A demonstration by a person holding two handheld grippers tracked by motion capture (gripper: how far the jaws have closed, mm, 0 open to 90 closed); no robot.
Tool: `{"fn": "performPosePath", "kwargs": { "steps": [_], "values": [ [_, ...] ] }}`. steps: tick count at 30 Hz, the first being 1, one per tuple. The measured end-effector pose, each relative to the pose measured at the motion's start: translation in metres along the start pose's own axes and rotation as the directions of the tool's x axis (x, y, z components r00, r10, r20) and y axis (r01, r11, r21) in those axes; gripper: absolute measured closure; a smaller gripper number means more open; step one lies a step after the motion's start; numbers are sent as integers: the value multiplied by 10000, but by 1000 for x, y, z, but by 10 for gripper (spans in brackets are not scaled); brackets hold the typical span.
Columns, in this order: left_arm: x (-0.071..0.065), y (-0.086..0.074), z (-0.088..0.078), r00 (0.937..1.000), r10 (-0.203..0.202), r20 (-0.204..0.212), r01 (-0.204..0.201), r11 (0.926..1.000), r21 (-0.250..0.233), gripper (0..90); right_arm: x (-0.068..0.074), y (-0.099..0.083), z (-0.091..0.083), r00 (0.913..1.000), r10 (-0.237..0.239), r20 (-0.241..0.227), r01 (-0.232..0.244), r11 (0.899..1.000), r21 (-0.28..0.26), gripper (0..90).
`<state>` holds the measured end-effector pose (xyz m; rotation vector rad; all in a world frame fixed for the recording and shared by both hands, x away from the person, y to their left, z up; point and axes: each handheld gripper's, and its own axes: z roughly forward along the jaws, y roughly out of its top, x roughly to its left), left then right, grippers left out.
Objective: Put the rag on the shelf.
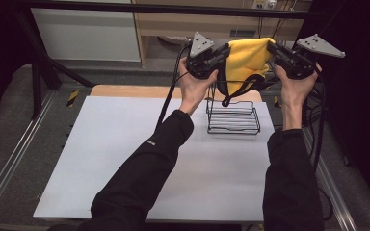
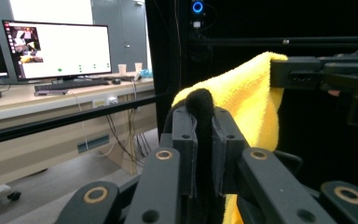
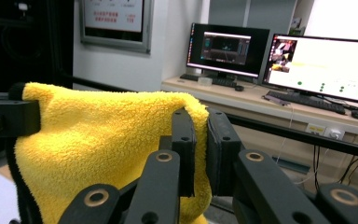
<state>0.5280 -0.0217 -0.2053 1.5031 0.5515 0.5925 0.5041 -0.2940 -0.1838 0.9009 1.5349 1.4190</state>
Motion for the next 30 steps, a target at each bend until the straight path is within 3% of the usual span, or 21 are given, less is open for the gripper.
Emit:
{"fn": "performPosePath", "kwargs": {
  "steps": [4, 9, 14, 17, 19, 22, 27, 30],
  "values": [
    [5, -5, -4, 10000, 93, -10, -92, 9999, 114, 813, 5, 3, -2, 9998, -38, -220, 43, 9997, 237, 834],
    [18, -6, -16, 9998, -94, -180, 95, 9999, 63, 814, 17, 7, -1, 9978, -150, -649, 176, 9991, 389, 832],
    [25, 6, -29, 9997, -89, -238, 83, 9997, -235, 815, 25, 12, 0, 9935, 406, -1065, -384, 9990, 226, 832],
    [24, 5, -30, 9993, 171, -325, -171, 9999, 7, 815, 27, 10, 3, 9939, 509, -977, -461, 9977, 500, 832],
    [21, -1, -28, 9999, 50, -122, -47, 9998, 209, 815, 27, 7, 4, 9958, 435, -809, -371, 9961, 794, 833],
    [14, -8, -22, 9998, 191, 105, -197, 9983, 553, 814, 23, -1, 0, 9974, 468, -543, -405, 9928, 1125, 833],
    [2, -12, -14, 9987, 117, 489, -155, 9969, 766, 816, 14, -9, -10, 9975, 648, -271, -604, 9885, 1389, 835],
    [-3, -15, -10, 9984, 195, 529, -254, 9933, 1130, 816, 11, -13, -15, 9982, 578, -128, -551, 9860, 1574, 836]
  ]
}}
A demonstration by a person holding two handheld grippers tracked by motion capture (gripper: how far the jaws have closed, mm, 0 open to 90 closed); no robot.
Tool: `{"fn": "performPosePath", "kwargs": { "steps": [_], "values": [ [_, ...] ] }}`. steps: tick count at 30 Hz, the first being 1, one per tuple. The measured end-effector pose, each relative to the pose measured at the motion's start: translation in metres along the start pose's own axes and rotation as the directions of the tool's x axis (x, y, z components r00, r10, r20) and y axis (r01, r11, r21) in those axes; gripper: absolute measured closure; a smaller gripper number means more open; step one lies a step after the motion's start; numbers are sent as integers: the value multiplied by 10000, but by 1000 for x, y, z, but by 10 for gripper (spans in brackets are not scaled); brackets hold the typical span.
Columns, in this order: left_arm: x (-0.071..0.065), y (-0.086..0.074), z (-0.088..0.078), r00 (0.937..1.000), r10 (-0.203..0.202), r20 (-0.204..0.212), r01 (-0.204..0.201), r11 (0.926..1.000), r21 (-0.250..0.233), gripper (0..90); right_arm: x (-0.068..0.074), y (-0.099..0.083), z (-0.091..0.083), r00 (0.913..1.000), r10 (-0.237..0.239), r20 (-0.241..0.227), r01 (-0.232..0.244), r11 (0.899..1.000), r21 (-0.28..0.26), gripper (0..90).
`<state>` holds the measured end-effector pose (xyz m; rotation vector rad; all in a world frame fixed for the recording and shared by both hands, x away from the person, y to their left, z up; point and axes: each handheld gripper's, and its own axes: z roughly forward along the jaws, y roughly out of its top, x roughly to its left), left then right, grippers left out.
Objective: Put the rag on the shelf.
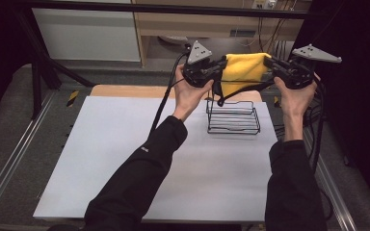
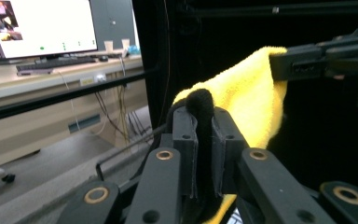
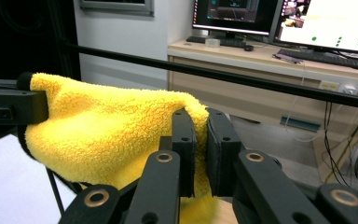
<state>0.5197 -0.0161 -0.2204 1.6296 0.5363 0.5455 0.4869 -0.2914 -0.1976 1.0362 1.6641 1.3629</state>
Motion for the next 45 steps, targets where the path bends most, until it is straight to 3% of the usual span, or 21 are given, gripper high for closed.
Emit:
{"fn": "performPosePath", "kwargs": {
  "steps": [2, 4, 13, 23, 36, 40, 45],
  "values": [
    [-1, -5, 6, 10000, 2, -60, 1, 9991, 435, 817, 0, -3, 0, 10000, -6, 34, 6, 10000, 67, 837],
    [-2, -9, 8, 10000, 11, -96, -6, 9986, 524, 817, 1, -6, 2, 9996, -227, 164, 221, 9991, 353, 836],
    [-9, -4, 5, 9999, 52, 108, -51, 10000, -69, 814, -9, -12, 0, 10000, -63, -48, 60, 9988, -488, 834],
    [-14, 15, -1, 9996, -53, 261, 66, 9987, -501, 814, -12, 4, -14, 9995, -250, -173, 226, 9916, -1276, 834],
    [-25, 8, -6, 9986, 173, 507, -172, 9998, -36, 810, -12, -5, -25, 9985, -406, -362, 371, 9950, -924, 832],
    [-28, 6, -9, 9974, 386, 603, -395, 9991, 138, 809, -12, -7, -32, 9971, -440, -624, 389, 9960, -810, 829],
    [-29, 0, -13, 9967, 280, 759, -324, 9978, 576, 803, -9, -13, -40, 9938, -511, -984, 469, 9979, -442, 827]
  ]
}}
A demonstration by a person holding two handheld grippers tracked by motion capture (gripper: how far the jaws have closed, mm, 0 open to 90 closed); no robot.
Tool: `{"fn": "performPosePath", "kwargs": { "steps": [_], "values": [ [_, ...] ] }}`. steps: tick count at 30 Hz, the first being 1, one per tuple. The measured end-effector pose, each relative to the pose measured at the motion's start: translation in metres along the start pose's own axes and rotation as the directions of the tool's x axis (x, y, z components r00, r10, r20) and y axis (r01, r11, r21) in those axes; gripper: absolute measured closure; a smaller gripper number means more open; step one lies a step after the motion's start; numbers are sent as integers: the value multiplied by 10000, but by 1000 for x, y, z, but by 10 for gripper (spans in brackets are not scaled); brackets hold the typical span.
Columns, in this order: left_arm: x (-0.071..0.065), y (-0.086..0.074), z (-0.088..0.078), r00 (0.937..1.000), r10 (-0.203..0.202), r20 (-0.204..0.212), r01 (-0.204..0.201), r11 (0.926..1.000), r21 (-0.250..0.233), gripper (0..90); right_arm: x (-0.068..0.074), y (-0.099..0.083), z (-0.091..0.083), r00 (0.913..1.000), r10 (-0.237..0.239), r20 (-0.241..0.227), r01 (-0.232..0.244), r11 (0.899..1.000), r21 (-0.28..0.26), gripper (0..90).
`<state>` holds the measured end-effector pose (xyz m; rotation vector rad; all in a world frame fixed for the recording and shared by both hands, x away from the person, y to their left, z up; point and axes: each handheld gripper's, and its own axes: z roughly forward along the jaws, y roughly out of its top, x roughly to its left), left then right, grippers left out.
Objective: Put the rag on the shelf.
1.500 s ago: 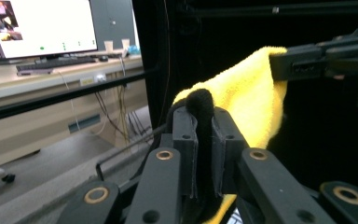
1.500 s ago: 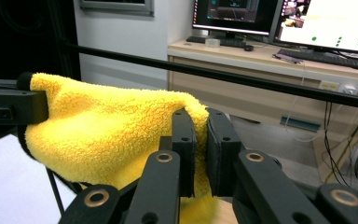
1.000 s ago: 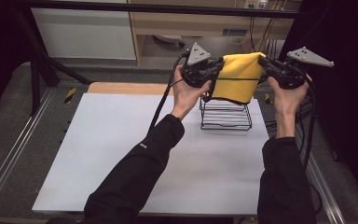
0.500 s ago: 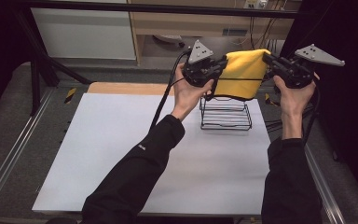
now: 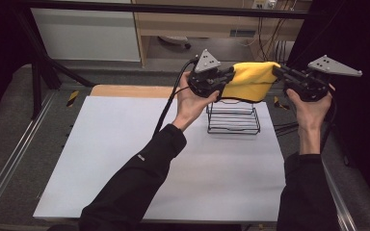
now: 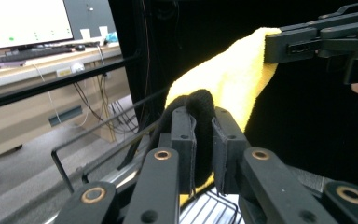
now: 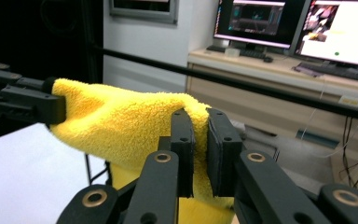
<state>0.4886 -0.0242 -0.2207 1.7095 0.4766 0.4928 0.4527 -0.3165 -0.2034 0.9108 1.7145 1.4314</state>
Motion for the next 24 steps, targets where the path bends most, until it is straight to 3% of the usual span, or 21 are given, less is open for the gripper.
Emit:
{"fn": "performPosePath", "kwargs": {
  "steps": [12, 16, 19, 21, 24],
  "values": [
    [-7, -17, -6, 9987, -296, 404, 255, 9946, 1003, 773, 4, -23, -10, 9979, 258, -596, -203, 9956, 912, 824],
    [-4, -9, -16, 9980, -415, 467, 357, 9924, 1181, 715, 3, -29, -9, 9971, 322, -683, -256, 9952, 949, 823],
    [1, 4, -26, 9980, -555, 298, 529, 9951, 830, 702, 3, -31, -9, 9970, 333, -697, -266, 9951, 947, 822],
    [4, 13, -31, 9975, -676, 180, 663, 9957, 640, 708, 4, -32, -9, 9970, 277, -729, -205, 9950, 975, 820],
    [8, 23, -28, 9970, -773, 46, 768, 9945, 718, 771, 6, -33, -9, 9969, 180, -767, -100, 9946, 1031, 816]
  ]
}}
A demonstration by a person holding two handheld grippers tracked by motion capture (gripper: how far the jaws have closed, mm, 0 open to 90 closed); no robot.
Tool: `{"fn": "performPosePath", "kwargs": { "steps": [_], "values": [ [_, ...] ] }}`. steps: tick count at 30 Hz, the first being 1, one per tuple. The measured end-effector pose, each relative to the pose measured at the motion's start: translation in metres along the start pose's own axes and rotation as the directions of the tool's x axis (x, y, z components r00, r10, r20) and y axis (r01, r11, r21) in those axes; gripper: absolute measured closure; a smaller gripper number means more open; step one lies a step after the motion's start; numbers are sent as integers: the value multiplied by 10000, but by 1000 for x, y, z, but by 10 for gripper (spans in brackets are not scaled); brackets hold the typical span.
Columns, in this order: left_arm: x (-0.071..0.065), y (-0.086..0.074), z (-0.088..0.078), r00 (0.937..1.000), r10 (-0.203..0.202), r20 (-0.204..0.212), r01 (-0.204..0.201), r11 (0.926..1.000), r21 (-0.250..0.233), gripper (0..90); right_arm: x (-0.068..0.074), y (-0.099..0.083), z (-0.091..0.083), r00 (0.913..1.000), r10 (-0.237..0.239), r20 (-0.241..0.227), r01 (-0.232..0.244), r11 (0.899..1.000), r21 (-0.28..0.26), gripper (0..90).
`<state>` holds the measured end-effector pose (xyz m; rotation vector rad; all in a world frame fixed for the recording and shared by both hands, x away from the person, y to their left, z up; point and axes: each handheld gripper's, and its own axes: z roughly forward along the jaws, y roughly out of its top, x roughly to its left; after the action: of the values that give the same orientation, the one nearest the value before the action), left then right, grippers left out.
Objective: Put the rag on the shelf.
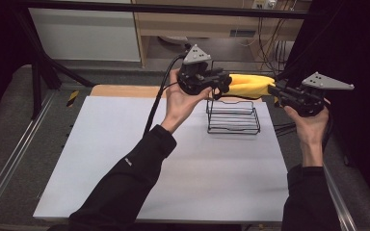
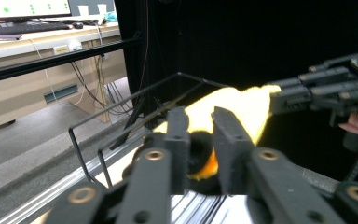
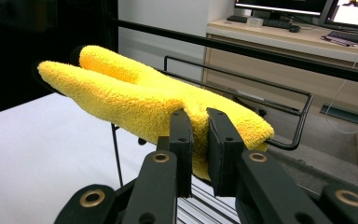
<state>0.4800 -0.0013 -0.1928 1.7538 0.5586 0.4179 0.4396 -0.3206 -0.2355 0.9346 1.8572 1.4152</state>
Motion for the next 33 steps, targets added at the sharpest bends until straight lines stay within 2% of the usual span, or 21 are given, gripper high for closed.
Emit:
{"fn": "performPosePath", "kwargs": {
  "steps": [4, 8, 11, 14, 19, 23, 26, 27, 29, 33],
  "values": [
    [1, 3, 14, 9995, -277, 173, 269, 9984, 500, 845, 0, -3, -1, 9999, -123, -70, 123, 9999, 0, 811],
    [3, 1, 31, 9996, -226, -150, 237, 9969, 752, 875, 1, -8, -2, 9996, -234, -136, 235, 9997, 42, 808],
    [4, -3, 40, 9988, -471, 151, 455, 9950, 890, 883, 0, -11, -3, 9995, -270, -187, 271, 9996, 92, 807],
    [-1, -7, 42, 9990, -178, 402, 126, 9921, 1246, 894, 0, -13, -3, 9993, -309, -207, 311, 9995, 87, 800],
    [-5, -20, 41, 9974, 11, 720, -129, 9863, 1647, 896, 2, -15, -2, 9992, -284, -273, 291, 9992, 257, 766],
    [-7, -27, 41, 9973, 274, 681, -394, 9825, 1823, 897, 6, -12, -3, 9992, -226, -325, 243, 9984, 519, 656],
    [-9, -32, 41, 9966, 403, 715, -536, 9793, 1951, 897, 9, -4, -8, 9986, -42, -522, 52, 9998, 194, 597],
    [-9, -35, 41, 9966, 419, 708, -552, 9786, 1981, 897, 10, -1, -9, 9987, -9, -508, 13, 10000, 79, 603],
    [-9, -38, 42, 9969, 412, 669, -540, 9777, 2030, 897, 12, 2, -7, 9991, 40, -413, -31, 9997, 223, 654],
    [-9, -48, 43, 9974, 411, 599, -529, 9761, 2110, 897, 12, -7, 5, 9963, 725, -460, -676, 9926, 1005, 826]
  ]
}}
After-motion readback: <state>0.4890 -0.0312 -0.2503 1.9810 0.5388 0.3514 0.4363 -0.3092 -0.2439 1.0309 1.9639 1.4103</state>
